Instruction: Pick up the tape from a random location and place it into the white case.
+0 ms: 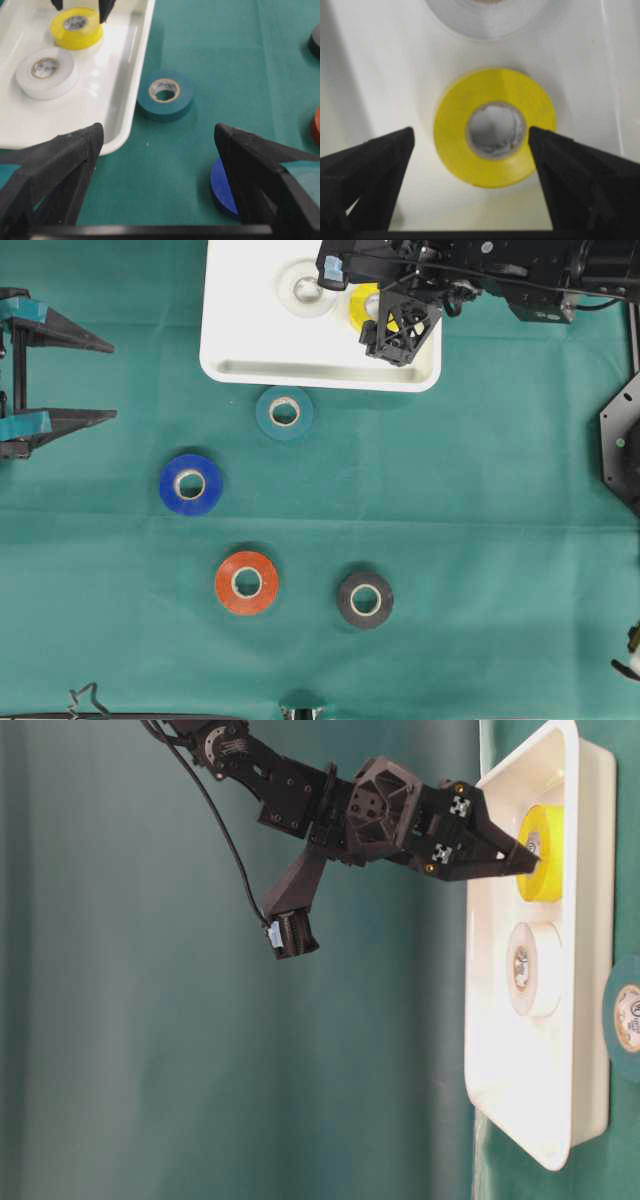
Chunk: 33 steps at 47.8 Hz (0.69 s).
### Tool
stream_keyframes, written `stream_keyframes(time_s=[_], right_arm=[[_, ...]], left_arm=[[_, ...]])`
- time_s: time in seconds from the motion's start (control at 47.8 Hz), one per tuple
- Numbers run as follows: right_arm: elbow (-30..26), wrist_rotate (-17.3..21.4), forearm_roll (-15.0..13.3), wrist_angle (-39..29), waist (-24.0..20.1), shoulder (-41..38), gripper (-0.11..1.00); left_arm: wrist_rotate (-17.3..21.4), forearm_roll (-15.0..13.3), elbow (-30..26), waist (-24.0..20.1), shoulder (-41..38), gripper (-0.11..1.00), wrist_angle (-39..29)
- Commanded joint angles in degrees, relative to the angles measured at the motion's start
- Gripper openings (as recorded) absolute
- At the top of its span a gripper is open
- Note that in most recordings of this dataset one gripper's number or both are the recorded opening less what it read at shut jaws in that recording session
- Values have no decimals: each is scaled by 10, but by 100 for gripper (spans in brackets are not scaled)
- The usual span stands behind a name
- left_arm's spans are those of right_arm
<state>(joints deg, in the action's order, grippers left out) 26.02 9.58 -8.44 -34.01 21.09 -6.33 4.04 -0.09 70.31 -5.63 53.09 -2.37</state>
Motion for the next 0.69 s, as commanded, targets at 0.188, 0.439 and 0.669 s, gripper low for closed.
stream_keyframes(time_s=[0.188, 0.439, 0.669], right_arm=[[-51, 0, -22, -87, 1, 78, 90], [-76, 0, -34, -151, 0, 135, 90], [-75, 1, -34, -154, -2, 149, 90]], left_arm=[[0, -2, -6, 1, -3, 98, 3], [0, -1, -6, 1, -4, 98, 3], [0, -2, -5, -4, -4, 98, 3]])
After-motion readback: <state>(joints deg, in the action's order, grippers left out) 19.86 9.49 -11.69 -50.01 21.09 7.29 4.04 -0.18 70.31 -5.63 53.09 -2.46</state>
